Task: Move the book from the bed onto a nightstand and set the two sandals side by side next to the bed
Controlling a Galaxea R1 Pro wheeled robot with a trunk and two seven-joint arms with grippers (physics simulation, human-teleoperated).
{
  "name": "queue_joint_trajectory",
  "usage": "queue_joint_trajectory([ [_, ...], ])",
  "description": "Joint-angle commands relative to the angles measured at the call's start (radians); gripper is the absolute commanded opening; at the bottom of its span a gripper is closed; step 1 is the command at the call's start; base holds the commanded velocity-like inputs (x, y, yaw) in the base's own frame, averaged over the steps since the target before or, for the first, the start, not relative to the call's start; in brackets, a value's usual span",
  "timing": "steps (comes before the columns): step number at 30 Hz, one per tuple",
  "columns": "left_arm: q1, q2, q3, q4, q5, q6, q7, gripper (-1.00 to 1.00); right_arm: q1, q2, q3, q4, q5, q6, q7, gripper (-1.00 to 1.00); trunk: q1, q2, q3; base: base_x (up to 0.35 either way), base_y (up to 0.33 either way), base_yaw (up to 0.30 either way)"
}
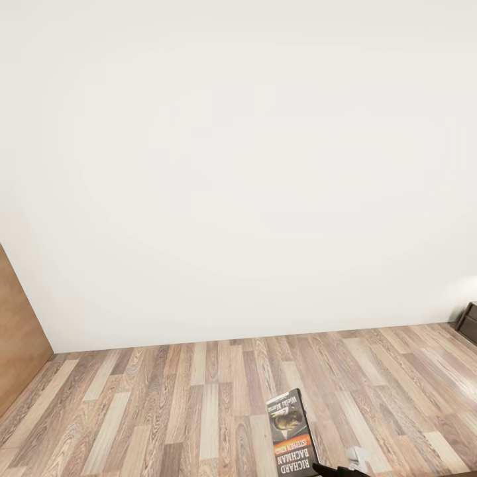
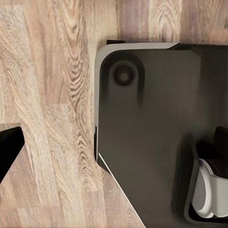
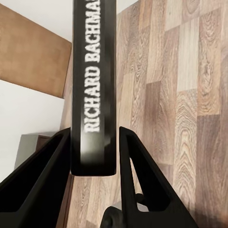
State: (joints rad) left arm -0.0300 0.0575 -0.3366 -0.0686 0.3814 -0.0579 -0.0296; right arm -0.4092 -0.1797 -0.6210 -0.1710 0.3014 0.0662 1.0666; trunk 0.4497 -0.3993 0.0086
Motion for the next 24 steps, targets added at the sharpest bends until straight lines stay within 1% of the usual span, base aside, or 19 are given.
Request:
queue_joint_trajectory([
  [1,0.0,0.0,-0.009,0.001,0.01,-0.003,-0.002,1.0,0.0,0.001,-0.009,-0.001,0.007,0.007,0.004,-1.0,0.0,-0.001,0.0,0.0,0.0,0.0],
  [8,-0.001,-0.004,-0.011,0.0,0.009,-0.003,0.013,1.0,0.0,0.001,-0.009,0.001,0.005,0.007,0.008,-1.0,0.0,-0.001,0.0,0.0,0.0,0.0],
  [17,0.0,-0.01,-0.013,0.001,0.008,-0.003,0.021,1.0,0.0,0.0,-0.01,0.001,0.005,0.007,0.056,-1.0,0.0,-0.001,0.0,0.0,0.0,0.0],
  [24,-0.001,-0.011,-0.013,0.001,0.008,-0.003,0.022,1.0,0.0,0.001,-0.01,0.001,0.005,0.007,0.076,-1.0,0.0,-0.001,0.0,0.0,0.0,0.0],
])
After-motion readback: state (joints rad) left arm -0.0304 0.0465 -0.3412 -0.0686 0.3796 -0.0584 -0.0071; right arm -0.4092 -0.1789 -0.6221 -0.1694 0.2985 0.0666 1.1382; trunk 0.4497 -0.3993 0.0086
